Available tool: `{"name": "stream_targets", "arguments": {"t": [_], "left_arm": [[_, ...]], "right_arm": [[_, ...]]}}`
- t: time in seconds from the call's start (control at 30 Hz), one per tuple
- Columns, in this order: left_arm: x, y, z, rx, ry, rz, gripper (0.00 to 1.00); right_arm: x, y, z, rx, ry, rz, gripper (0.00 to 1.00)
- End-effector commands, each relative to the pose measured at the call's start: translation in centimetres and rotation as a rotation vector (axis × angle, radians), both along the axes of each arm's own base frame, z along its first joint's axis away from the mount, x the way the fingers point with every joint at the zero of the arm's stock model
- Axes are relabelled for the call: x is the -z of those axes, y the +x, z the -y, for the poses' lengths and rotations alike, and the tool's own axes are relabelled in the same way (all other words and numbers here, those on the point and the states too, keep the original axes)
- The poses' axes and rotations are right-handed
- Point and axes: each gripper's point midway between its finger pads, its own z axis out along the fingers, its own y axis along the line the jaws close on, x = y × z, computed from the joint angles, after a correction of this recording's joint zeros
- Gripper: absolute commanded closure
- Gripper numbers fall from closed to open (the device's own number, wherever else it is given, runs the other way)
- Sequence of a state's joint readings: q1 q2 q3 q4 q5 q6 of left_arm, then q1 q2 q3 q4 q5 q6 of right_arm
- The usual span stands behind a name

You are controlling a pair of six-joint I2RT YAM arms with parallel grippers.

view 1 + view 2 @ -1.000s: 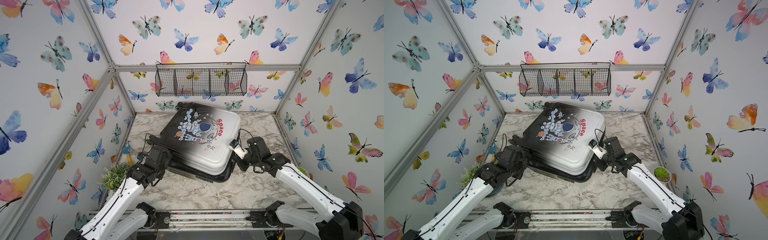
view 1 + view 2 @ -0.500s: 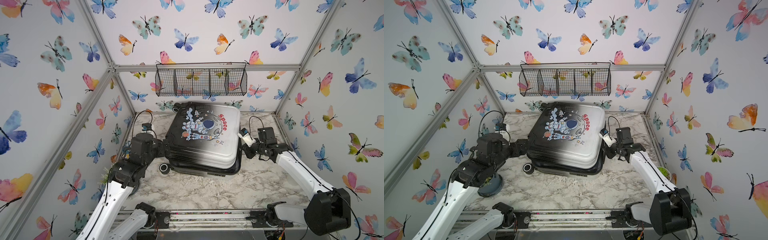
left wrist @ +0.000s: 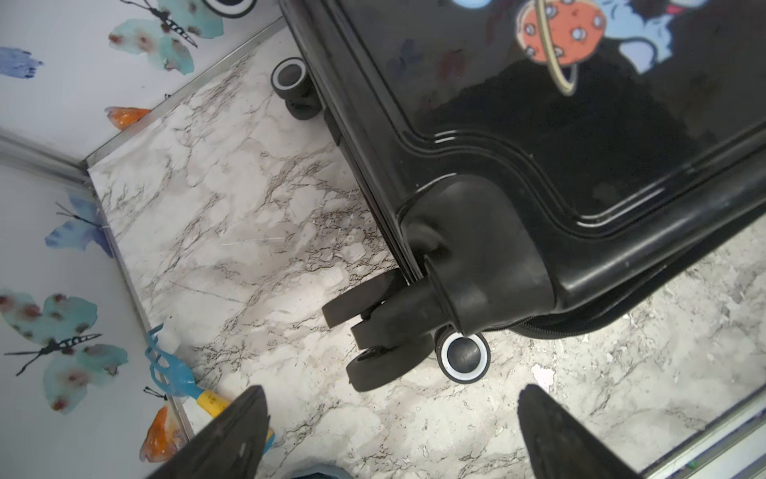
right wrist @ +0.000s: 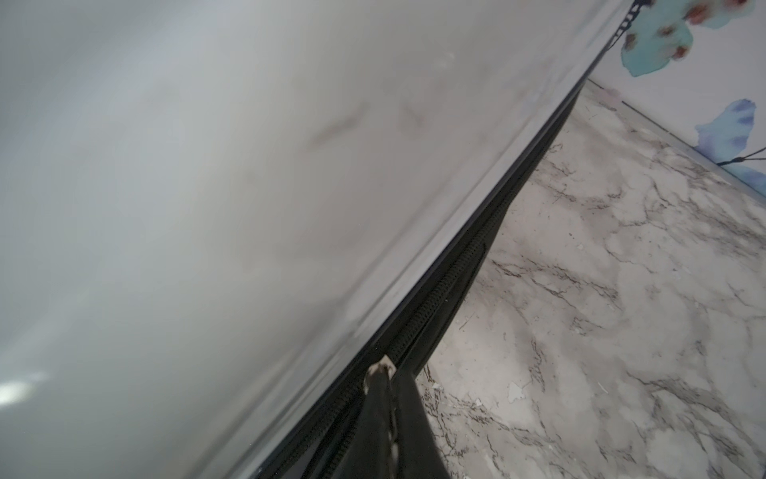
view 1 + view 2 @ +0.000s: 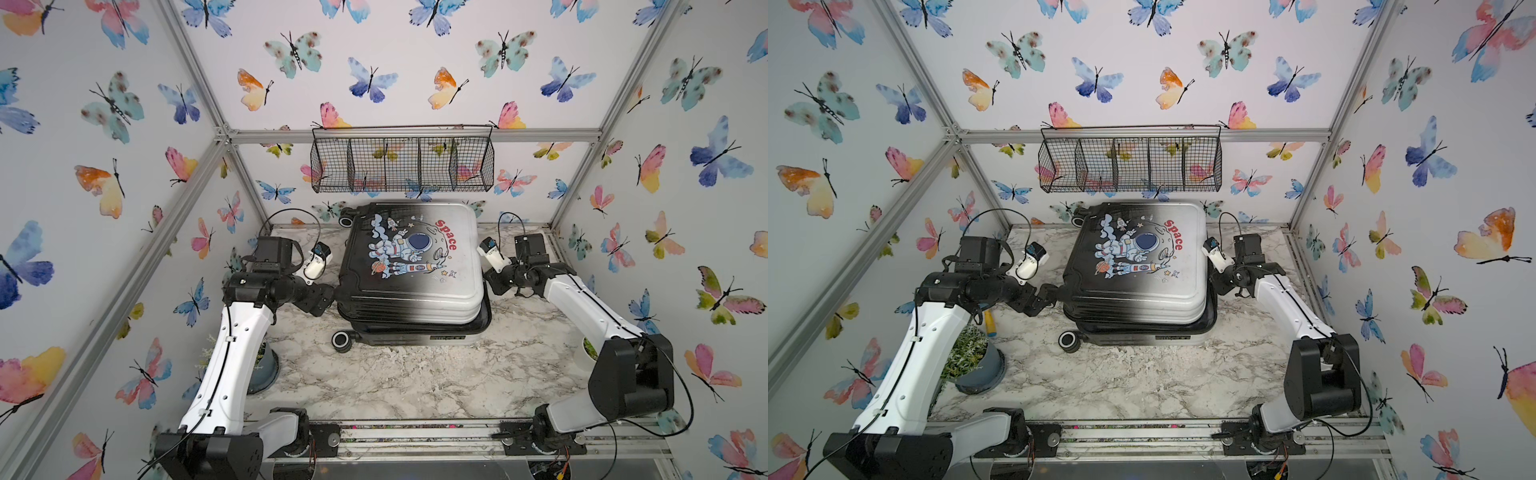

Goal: Close the suitcase zippers
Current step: Zip the zipper on the suitcase.

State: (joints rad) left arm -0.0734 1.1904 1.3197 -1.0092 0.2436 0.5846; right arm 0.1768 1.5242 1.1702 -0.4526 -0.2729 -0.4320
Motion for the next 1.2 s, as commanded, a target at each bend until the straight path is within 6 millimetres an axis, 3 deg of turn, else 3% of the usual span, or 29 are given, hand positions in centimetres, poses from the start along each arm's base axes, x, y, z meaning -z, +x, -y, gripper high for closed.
{"name": "stream_targets", "arguments": {"t": [0.0,0.13,0.27,0.43,0.57,0.7,0.83,1.0,1.07,1.17], "left_arm": [[2.4,0.2,-0.5,0.135,0.108,-0.026,0.06],[2.6,2.2,-2.1,0.137,0.217,0.021,0.06],[2.1,2.7,0.1,0.224,0.119,0.046,0.07],[4.3,2.3,1.9,0.292,0.032,-0.058,0.09],[4.7,2.6,2.9,0.326,0.015,-0.089,0.10],[5.4,2.2,3.9,0.343,-0.025,-0.138,0.20],[6.1,1.7,3.8,0.340,-0.018,-0.158,0.38],[6.4,1.0,3.6,0.328,-0.018,-0.177,0.52],[6.2,0.8,3.5,0.320,-0.018,-0.178,0.51],[6.1,1.2,2.6,0.277,0.028,-0.150,0.21]], "right_arm": [[-2.3,2.4,0.6,0.010,-0.022,0.118,0.96],[-1.5,2.3,1.1,0.023,-0.030,0.108,0.96],[-0.7,2.4,1.8,0.034,-0.043,0.101,0.96],[-0.3,3.2,3.4,0.061,-0.070,0.106,0.96],[-0.3,3.7,4.1,0.073,-0.084,0.107,0.96],[-0.2,3.6,4.1,0.065,-0.075,0.102,0.96],[0.2,3.4,3.9,0.053,-0.069,0.097,0.96],[0.4,3.3,4.1,0.052,-0.079,0.099,0.96],[0.5,3.4,4.1,0.051,-0.080,0.098,0.97],[0.7,3.3,4.0,0.049,-0.080,0.094,0.97]]}}
